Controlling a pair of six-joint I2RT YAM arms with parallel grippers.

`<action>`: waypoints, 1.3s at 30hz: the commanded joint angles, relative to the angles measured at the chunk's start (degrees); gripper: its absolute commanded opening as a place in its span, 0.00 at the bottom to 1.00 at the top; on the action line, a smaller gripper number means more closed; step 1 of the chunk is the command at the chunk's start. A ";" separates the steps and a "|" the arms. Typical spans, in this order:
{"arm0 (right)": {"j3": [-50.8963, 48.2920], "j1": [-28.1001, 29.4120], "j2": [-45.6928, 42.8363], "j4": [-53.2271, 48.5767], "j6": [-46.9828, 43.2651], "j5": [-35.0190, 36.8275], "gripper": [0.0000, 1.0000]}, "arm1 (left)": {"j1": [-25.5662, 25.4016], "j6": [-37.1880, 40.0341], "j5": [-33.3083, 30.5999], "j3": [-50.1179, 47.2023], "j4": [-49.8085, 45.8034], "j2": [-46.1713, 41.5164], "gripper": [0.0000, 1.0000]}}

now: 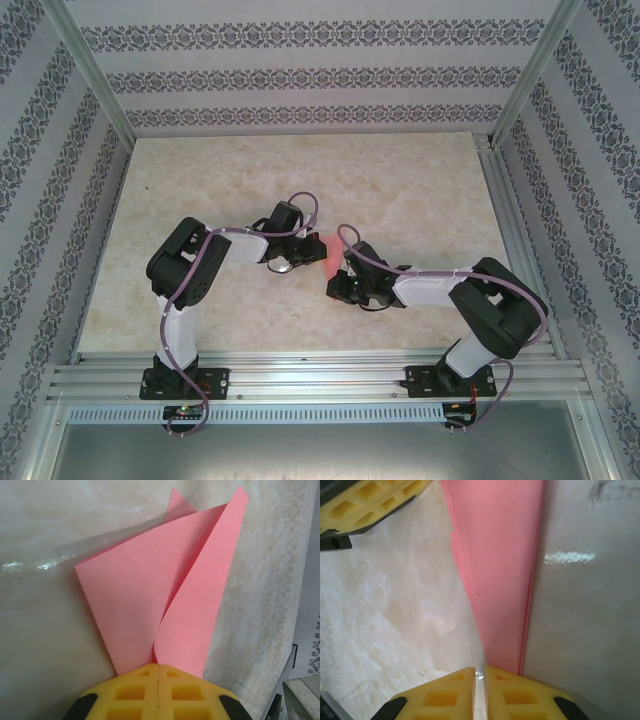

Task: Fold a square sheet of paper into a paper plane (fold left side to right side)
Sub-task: Fold the wing for the fifth time at the center of the table.

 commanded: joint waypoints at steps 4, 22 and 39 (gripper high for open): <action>-2.79 2.67 -3.48 -15.37 -0.50 -3.60 0.15 | -0.32 0.45 -6.21 -0.77 -1.90 3.72 0.00; 12.44 -7.03 -1.72 -12.57 -9.30 -4.81 0.17 | -0.40 0.31 -5.94 -1.42 -1.47 3.24 0.00; 3.14 -0.19 2.70 -11.33 -5.29 -4.76 0.16 | -0.37 0.45 -6.49 -1.09 -2.13 3.32 0.00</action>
